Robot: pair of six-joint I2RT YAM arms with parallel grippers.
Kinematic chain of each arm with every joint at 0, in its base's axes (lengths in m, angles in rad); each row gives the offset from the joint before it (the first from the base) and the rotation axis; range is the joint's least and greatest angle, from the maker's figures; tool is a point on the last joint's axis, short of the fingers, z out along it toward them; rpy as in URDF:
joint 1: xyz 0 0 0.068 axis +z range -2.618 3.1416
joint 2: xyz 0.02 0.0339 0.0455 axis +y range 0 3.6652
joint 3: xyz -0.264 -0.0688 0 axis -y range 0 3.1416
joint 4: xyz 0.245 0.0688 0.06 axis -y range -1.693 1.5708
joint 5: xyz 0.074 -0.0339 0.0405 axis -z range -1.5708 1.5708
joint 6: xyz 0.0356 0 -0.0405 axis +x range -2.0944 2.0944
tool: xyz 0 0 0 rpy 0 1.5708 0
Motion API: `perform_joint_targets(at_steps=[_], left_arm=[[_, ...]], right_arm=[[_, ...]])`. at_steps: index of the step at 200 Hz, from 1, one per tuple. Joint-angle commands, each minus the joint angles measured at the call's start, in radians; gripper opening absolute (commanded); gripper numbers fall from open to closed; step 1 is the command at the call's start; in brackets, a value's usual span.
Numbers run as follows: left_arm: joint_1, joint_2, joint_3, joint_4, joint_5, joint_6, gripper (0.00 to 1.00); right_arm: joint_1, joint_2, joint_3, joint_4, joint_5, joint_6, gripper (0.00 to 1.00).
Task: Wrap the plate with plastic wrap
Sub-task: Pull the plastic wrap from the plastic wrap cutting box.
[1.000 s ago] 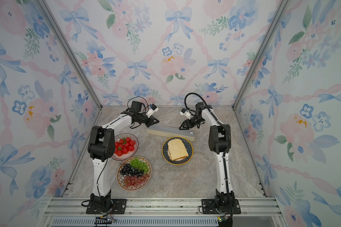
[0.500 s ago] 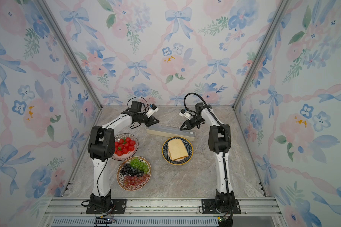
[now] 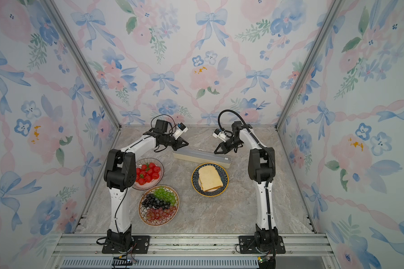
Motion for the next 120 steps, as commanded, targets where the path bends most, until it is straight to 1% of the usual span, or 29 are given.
perform_joint_targets(at_steps=[1,33,70,120], left_arm=[[-0.003,-0.07,-0.02,0.008,0.03,0.014,0.0],[-0.004,-0.115,-0.026,0.01,0.048,0.006,0.0],[-0.014,-0.177,-0.029,0.014,0.038,0.0,0.0],[-0.02,-0.243,-0.018,0.02,0.018,-0.021,0.0]], right_arm=[[0.007,-0.118,-0.044,0.065,0.046,0.037,0.0],[0.019,-0.19,-0.068,0.101,0.135,0.061,0.0],[0.035,-0.259,-0.072,0.157,0.226,0.122,0.0],[0.055,-0.328,-0.058,0.194,0.29,0.143,0.0]])
